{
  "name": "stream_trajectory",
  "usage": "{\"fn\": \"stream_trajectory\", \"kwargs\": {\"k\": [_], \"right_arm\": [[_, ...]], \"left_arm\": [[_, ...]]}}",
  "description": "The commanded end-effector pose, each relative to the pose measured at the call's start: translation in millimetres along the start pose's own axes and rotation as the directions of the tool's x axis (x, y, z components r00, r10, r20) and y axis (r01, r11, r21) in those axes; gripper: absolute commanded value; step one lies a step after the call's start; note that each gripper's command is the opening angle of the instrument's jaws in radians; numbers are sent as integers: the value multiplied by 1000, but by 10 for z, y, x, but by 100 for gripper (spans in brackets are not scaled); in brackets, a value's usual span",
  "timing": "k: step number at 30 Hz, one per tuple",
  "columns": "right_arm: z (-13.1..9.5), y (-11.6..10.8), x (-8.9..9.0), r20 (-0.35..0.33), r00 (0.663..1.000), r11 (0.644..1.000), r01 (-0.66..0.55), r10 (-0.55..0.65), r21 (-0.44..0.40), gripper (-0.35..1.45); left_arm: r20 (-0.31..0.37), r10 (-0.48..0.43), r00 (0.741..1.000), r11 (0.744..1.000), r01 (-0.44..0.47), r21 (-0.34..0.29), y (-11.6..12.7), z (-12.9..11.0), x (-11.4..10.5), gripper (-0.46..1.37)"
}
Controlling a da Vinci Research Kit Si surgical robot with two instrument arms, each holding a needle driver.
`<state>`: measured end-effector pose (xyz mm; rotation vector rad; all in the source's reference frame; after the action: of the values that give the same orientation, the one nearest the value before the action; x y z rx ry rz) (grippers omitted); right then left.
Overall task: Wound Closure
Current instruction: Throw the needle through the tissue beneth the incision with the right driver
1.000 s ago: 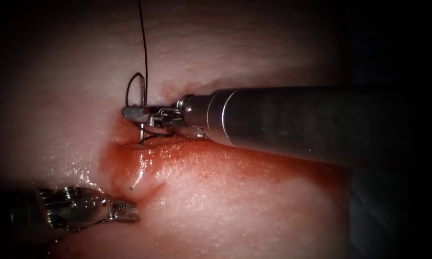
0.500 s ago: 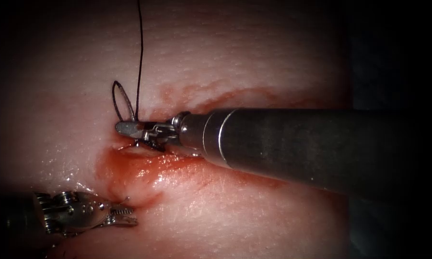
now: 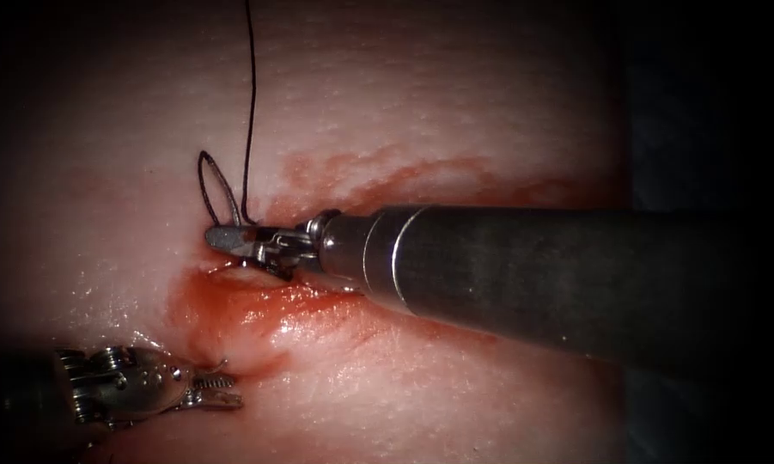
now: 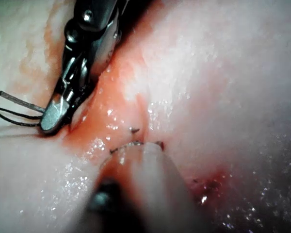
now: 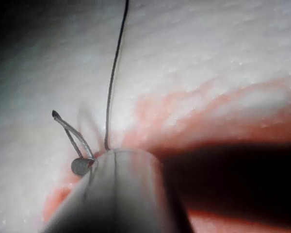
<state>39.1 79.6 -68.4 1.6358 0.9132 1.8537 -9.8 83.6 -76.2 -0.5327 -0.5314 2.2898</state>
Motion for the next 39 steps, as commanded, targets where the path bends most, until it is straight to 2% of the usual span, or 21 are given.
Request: {"fn": "stream_trajectory", "kwargs": {"k": [1,5,8,11,12,16,19,20,21,24,25,26,28,29,32,34,37,39], "right_arm": [[0,2,-4,10,1000,1000,7,-7,-6,-35],[-1,8,-19,24,1000,1000,13,-13,-9,-35],[-2,7,-20,24,1000,1000,13,-13,-9,-35],[-4,2,-14,-2,1000,1000,8,-8,-1,-35],[-6,-6,-5,-30,1000,1000,-4,5,25,-35],[-10,-19,13,-43,997,997,72,-71,25,-35],[-11,-33,39,-112,976,977,197,-187,81,-35],[-12,-37,51,-135,957,959,269,-256,92,-13],[-13,-39,58,-145,945,948,308,-293,87,-2],[-16,-41,81,-172,897,905,422,-408,50,15],[-16,-41,88,-180,879,890,454,-441,37,29],[-16,-41,98,-190,860,874,486,-473,25,56],[-15,-39,113,-199,807,824,567,-556,-3,93],[-15,-38,120,-203,795,813,582,-572,-9,101],[-13,-37,137,-206,767,788,614,-607,-36,113],[-12,-38,144,-207,756,778,627,-621,-46,113],[-12,-41,159,-187,696,717,691,-694,-90,114],[-12,-43,168,-170,677,697,708,-716,-115,114]], "left_arm": [[0,0,1000,1000,0,0,0,0,0,19],[0,0,1000,1000,0,0,0,0,0,19],[0,0,1000,1000,0,0,-1,0,1,19],[0,0,1000,1000,0,0,-1,0,1,19],[0,0,1000,1000,0,0,-1,0,1,19],[0,-1,1000,1000,1,0,0,0,1,19],[0,-1,1000,1000,1,0,0,0,1,19],[0,-1,1000,1000,1,0,0,0,1,19],[0,-1,1000,1000,1,0,0,0,1,19],[0,-1,1000,1000,1,1,0,0,0,19],[0,-1,1000,1000,1,1,1,0,0,19],[0,-1,1000,1000,1,1,1,0,0,19],[0,-1,1000,1000,1,1,1,0,0,19],[0,-1,1000,1000,1,1,1,0,0,19],[0,-1,1000,1000,1,1,1,0,0,18],[0,-2,1000,1000,2,1,1,0,0,18],[0,-1,1000,1000,1,0,1,-1,-1,18],[0,-1,1000,1000,1,0,1,-1,-1,18]]}}
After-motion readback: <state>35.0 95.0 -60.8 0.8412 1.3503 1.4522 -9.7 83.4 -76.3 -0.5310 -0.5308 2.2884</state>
